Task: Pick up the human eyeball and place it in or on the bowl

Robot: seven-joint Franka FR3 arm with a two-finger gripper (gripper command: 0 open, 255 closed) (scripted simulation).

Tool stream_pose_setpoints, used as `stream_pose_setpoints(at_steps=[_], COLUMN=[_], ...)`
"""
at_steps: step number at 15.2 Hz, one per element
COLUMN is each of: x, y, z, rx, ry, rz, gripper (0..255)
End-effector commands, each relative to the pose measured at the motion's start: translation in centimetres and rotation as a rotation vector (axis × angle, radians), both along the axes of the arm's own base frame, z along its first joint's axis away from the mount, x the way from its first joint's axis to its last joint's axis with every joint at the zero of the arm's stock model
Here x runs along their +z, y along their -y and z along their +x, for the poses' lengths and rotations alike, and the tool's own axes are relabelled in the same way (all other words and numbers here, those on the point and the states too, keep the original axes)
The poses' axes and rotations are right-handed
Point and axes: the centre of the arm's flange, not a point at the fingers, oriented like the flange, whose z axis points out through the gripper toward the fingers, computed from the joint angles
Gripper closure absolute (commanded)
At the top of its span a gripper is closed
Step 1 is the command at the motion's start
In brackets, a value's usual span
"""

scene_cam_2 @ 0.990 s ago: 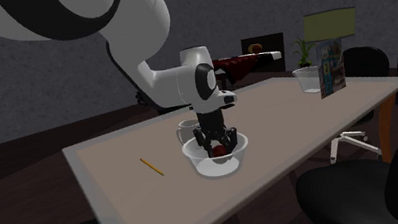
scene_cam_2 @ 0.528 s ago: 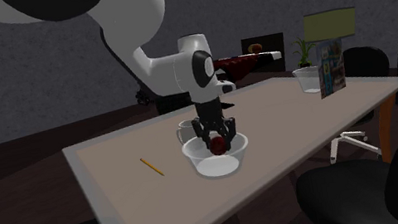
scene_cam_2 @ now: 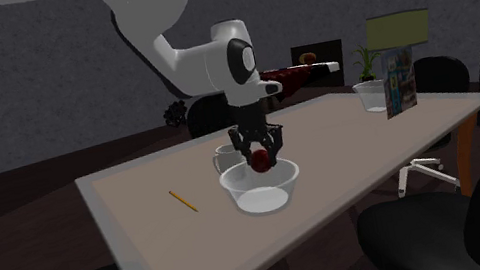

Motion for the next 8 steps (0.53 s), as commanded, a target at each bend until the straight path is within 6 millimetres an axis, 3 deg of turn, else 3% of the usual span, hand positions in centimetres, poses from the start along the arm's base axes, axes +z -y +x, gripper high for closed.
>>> stream_pose_setpoints(at_steps=[1, 8], x=[1.1, 4.8], y=[-0.1, -0.1], z=[0.0, 0.0], rx=[0.000, 0.000], ry=[0.000, 0.000], rz=[0.000, 0.000], gripper=[255, 255])
